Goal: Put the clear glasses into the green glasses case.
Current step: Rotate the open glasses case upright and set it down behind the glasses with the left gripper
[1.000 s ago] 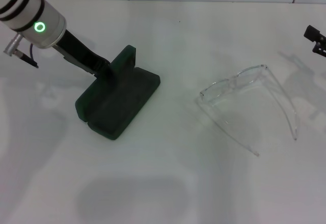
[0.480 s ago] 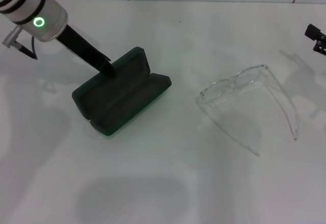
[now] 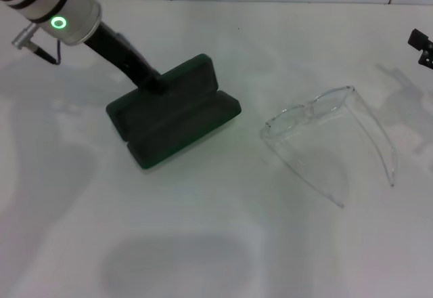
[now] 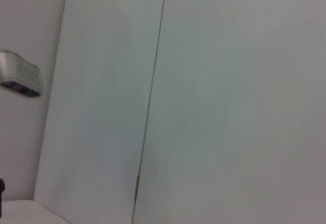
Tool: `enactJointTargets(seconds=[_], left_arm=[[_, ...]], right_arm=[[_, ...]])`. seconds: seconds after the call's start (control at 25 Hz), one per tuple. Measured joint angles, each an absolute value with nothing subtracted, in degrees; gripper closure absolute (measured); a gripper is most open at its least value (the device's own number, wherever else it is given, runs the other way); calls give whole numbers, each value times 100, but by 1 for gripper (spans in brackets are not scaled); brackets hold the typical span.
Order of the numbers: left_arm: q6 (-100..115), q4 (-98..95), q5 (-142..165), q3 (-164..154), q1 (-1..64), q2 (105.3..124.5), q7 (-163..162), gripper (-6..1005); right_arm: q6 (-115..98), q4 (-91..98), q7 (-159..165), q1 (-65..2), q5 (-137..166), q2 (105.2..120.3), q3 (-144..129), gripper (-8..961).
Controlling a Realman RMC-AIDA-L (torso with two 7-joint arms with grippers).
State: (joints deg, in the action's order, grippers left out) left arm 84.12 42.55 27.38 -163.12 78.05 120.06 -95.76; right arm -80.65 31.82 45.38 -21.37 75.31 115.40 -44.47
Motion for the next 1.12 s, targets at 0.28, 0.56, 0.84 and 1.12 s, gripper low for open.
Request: enactJointTargets(seconds=[0.28,0.56,0.84,1.12], left_arm=[[8347,4495,2290,-16312,7808,12027,-8398,805],[7898,4455,2538,-16312,7814,12028,-7591,804],[7823,4311,2946,-16312,7813,12054,-7173,805],[7741,4002,3012,-16312,7840,12081,-7198,805]], right_arm=[[-7875,3191,4530,-2160,7462,11528,-4444,83],[-7854,3242,4609,-2231,7322,11522,-4408,83],[-7849,3242,4773,-2269,7176,11515,-4377,84],[-7847,3378,5011,-2297,7171,11485,-4369,84]])
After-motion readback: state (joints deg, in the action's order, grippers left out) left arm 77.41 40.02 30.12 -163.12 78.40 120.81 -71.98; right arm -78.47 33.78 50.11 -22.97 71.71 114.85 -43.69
